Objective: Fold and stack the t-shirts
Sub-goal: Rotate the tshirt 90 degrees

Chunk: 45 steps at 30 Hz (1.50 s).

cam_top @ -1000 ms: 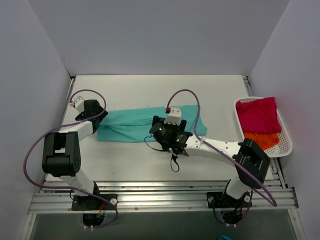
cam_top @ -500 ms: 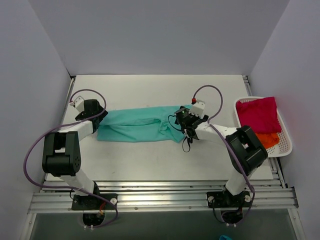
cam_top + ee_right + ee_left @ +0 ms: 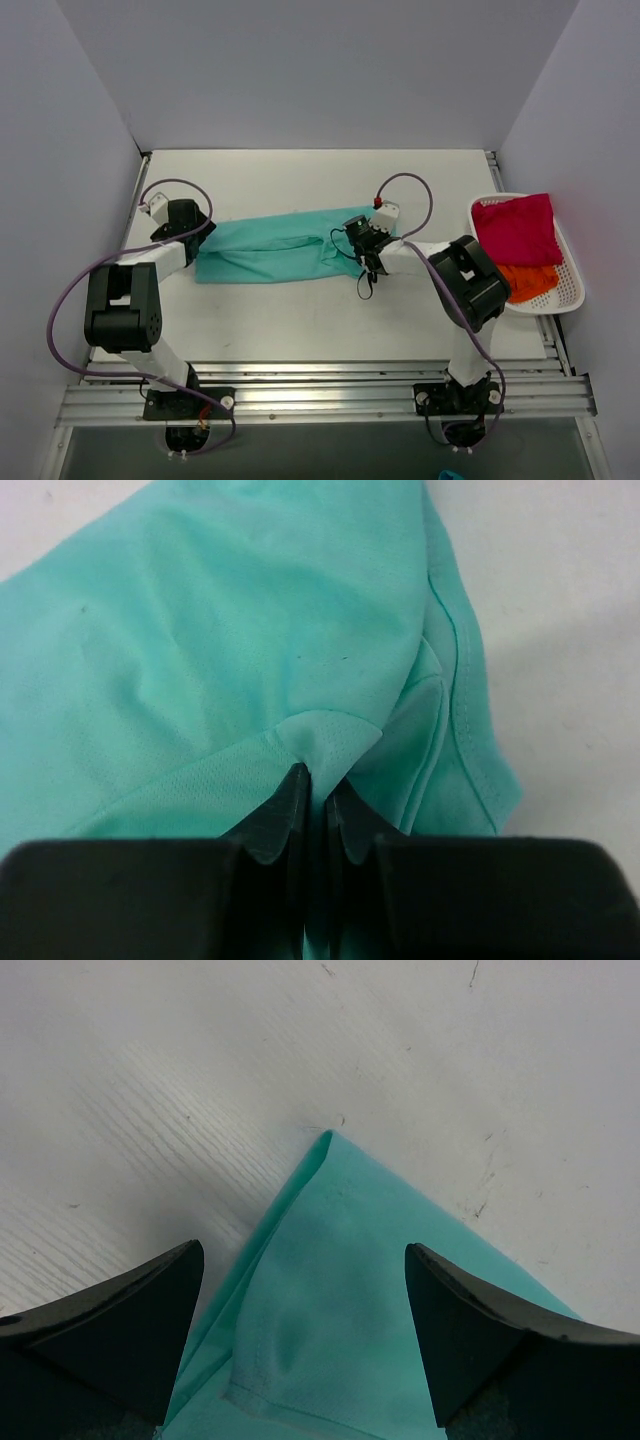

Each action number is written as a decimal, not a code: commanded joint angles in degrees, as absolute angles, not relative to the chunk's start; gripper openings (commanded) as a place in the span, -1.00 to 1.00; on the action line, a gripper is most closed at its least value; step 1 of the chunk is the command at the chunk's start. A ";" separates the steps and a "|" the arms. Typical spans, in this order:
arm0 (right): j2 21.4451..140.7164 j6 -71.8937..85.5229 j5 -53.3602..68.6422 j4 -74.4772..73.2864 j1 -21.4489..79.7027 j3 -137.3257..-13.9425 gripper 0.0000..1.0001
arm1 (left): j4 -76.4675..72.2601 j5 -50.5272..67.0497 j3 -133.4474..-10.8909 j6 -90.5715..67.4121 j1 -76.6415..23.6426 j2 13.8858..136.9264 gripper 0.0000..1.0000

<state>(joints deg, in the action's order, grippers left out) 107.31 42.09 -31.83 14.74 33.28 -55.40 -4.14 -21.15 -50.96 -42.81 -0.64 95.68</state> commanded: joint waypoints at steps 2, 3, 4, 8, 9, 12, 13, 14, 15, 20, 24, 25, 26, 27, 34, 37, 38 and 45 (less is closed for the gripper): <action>112.14 41.31 -27.69 14.41 30.51 -59.84 -1.00 | -6.77 -21.18 -51.24 -42.71 -0.26 93.86 0.81; 112.84 40.96 -27.60 14.07 29.80 -62.81 -1.00 | -6.68 -21.36 -51.41 -42.71 -0.26 93.95 0.81; 114.33 40.70 -27.34 13.80 29.10 -64.67 -1.00 | -6.59 -21.36 -51.42 -42.71 -0.26 94.04 0.81; 120.83 37.27 -27.60 10.12 24.80 -79.94 -1.00 | -6.33 -21.27 -51.77 -42.80 -0.26 94.22 0.81; 122.94 36.31 -27.42 7.93 22.44 -89.03 -1.00 | -6.33 -21.27 -51.85 -42.80 -0.26 94.31 0.81; 133.65 31.39 -21.66 5.37 17.95 -105.24 -0.33 | -6.15 -21.27 -51.85 -42.80 -0.26 94.31 0.81; 139.34 29.81 -19.71 4.49 17.06 -116.78 0.33 | -5.98 -21.18 -51.94 -42.80 -0.26 94.31 0.82; 141.83 27.18 -18.21 3.35 16.35 -122.20 0.98 | -5.98 -21.18 -52.03 -42.80 -0.26 94.39 0.81; 143.94 26.55 -16.98 -1.79 15.74 -127.30 1.00 | -5.80 -21.18 -52.12 -42.80 -0.26 94.48 0.81; 130.91 24.87 -19.86 4.89 14.59 -114.55 1.00 | -5.98 -21.27 -52.03 -42.89 -0.26 94.48 0.81; 110.89 28.19 -23.90 11.95 17.04 -93.20 1.00 | -6.06 -21.53 -51.94 -42.89 -0.26 94.40 0.81; 108.31 29.69 -23.91 11.95 17.92 -89.94 1.00 | -6.24 -21.62 -51.94 -42.89 -0.26 94.39 0.81; 106.19 31.01 -23.21 12.04 20.54 -86.78 1.00 | -6.33 -21.53 -51.77 -42.89 -0.26 94.31 0.81; 102.60 32.24 -22.51 12.48 22.31 -81.09 1.00 | -6.42 -21.62 -51.85 -42.89 -0.26 94.31 0.81; 100.36 43.32 -15.48 19.68 40.76 -64.96 1.00 | -6.50 -21.36 -51.24 -42.98 -0.26 93.87 0.81; 103.79 47.36 -13.19 21.44 46.57 -63.81 1.00 | -6.59 -21.36 -51.06 -43.07 -0.26 93.69 0.81; 104.67 48.68 -12.75 21.97 47.80 -63.55 1.00 | -6.59 -21.27 -51.06 -43.07 -0.26 93.60 0.81; 114.24 51.86 -10.20 25.75 53.17 -64.86 1.00 | -6.77 -21.36 -50.63 -43.07 -0.26 93.25 0.81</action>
